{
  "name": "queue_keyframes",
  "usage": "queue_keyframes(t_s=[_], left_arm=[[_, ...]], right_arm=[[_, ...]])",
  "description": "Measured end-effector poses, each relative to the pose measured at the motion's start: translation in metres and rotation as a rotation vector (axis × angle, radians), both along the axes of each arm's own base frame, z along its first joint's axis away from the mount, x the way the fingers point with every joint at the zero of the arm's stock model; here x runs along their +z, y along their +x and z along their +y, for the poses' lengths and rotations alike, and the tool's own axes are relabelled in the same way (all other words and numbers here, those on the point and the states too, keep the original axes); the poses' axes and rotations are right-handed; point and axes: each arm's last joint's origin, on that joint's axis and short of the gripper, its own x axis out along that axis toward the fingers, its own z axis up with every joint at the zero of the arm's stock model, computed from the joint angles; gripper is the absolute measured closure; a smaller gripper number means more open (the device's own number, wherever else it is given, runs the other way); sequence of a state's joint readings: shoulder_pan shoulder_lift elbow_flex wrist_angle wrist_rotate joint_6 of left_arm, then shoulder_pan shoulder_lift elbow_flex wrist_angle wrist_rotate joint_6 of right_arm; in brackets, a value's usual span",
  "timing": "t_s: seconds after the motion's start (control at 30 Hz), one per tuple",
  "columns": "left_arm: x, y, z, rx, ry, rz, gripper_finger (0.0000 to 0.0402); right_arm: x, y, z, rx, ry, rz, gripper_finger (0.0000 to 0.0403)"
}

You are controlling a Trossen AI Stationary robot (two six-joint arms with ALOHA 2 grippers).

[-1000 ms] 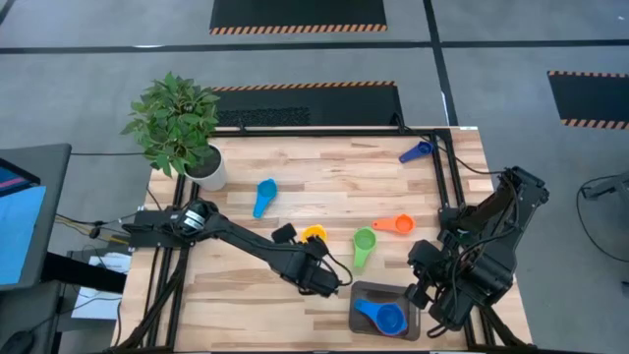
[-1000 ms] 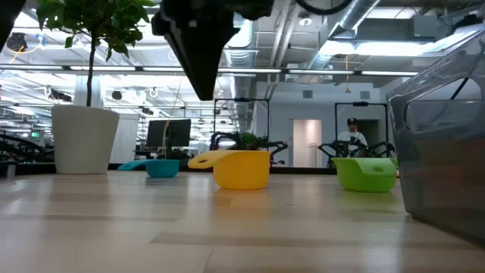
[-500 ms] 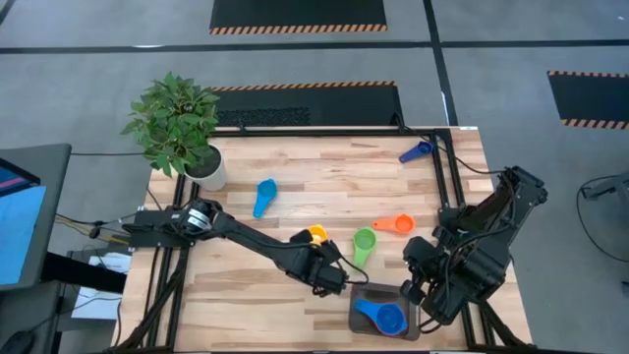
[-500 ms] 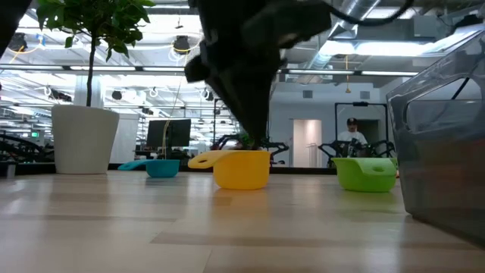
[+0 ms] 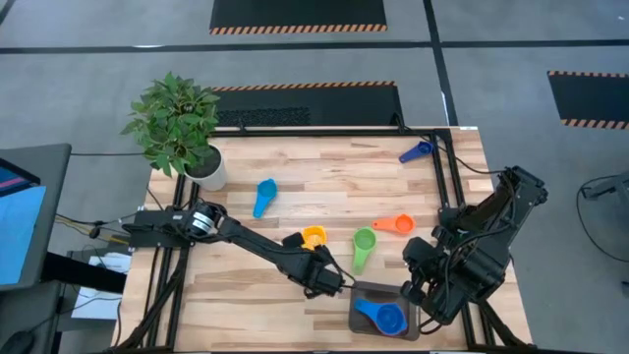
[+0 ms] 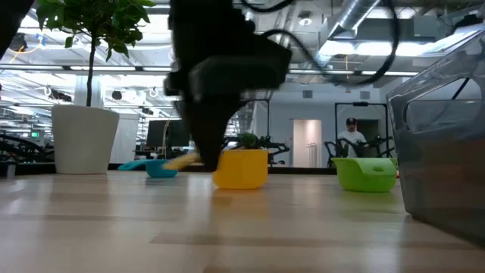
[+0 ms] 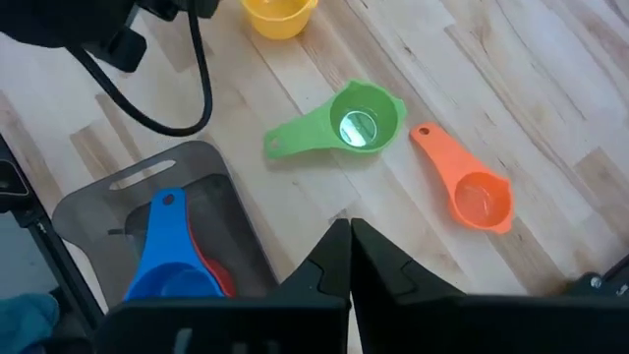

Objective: Nest measuring cups in basket
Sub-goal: Stack the yellow measuring cup on top of the blue measuring cup in the black bin

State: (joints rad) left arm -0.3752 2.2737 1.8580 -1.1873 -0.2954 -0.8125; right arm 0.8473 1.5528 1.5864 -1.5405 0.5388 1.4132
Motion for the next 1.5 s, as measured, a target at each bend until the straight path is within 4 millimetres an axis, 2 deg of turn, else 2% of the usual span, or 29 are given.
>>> queue_keyframes(t_s=[0.13, 0.3, 0.47, 0.53, 0.67, 0.73, 0.87, 1.1, 1.27, 1.4, 1.5], left_arm=[[0.002, -0.015, 0.007, 0.017, 0.099, 0.143, 0.0401], [0.014, -0.016, 0.005, -0.004, 0.107, 0.153, 0.0401], [0.053, -0.024, 0.002, -0.026, 0.09, 0.143, 0.0401], [0.07, -0.034, 0.002, -0.007, 0.1, 0.153, 0.0401], [0.103, -0.056, 0.002, 0.033, 0.068, 0.058, 0.0401], [0.109, -0.069, 0.002, 0.066, 0.081, 0.021, 0.0401], [0.111, -0.113, 0.001, 0.212, 0.073, 0.009, 0.0401], [0.085, -0.193, -0.027, 0.427, 0.007, -0.017, 0.0401], [0.07, -0.22, -0.041, 0.506, -0.039, -0.079, 0.0401], [0.065, -0.225, -0.043, 0.523, -0.026, -0.094, 0.0401], [0.062, -0.225, -0.042, 0.518, -0.009, -0.112, 0.0401]], right_arm=[[0.0, 0.003, -0.003, -0.016, -0.001, -0.009, 0.0377], [0.0, 0.009, -0.008, -0.045, 0.0, -0.015, 0.0368], [0.0, 0.015, -0.013, -0.04, -0.009, -0.006, 0.0371], [0.0, 0.017, -0.015, -0.028, -0.016, -0.003, 0.0374], [0.0, 0.029, -0.017, 0.007, -0.016, -0.042, 0.0381], [-0.001, 0.038, -0.017, 0.037, -0.023, -0.059, 0.0382], [-0.01, 0.061, -0.019, 0.076, -0.05, -0.059, 0.0376], [-0.045, 0.108, -0.027, 0.211, -0.068, 0.075, 0.0369], [-0.075, 0.15, -0.054, 0.319, 0.012, 0.169, 0.0382], [-0.097, 0.18, -0.078, 0.356, 0.123, 0.185, 0.0388], [-0.113, 0.199, -0.088, 0.385, 0.209, 0.157, 0.0382]])
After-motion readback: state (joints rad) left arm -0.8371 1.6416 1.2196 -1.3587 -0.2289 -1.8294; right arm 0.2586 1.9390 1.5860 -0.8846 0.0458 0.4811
